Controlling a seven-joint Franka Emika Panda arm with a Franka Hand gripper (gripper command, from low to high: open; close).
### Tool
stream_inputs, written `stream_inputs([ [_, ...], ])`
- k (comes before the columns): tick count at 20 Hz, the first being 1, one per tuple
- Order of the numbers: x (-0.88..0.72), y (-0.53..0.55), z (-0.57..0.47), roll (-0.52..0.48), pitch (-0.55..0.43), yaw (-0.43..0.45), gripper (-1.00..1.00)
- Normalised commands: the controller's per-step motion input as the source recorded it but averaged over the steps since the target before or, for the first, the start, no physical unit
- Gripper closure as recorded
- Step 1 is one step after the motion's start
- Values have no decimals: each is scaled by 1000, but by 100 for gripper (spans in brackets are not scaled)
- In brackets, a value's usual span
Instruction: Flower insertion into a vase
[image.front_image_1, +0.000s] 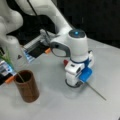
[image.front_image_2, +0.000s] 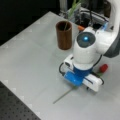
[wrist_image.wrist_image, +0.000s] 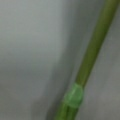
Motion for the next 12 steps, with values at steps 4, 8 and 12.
stream_inputs([
  [4, 154, 152, -106, -292, -33, 11, 100],
  [8, 147, 175, -116, -320, -39, 15, 100],
  [12, 124, 210, -104, -318, -29, 23, 100],
])
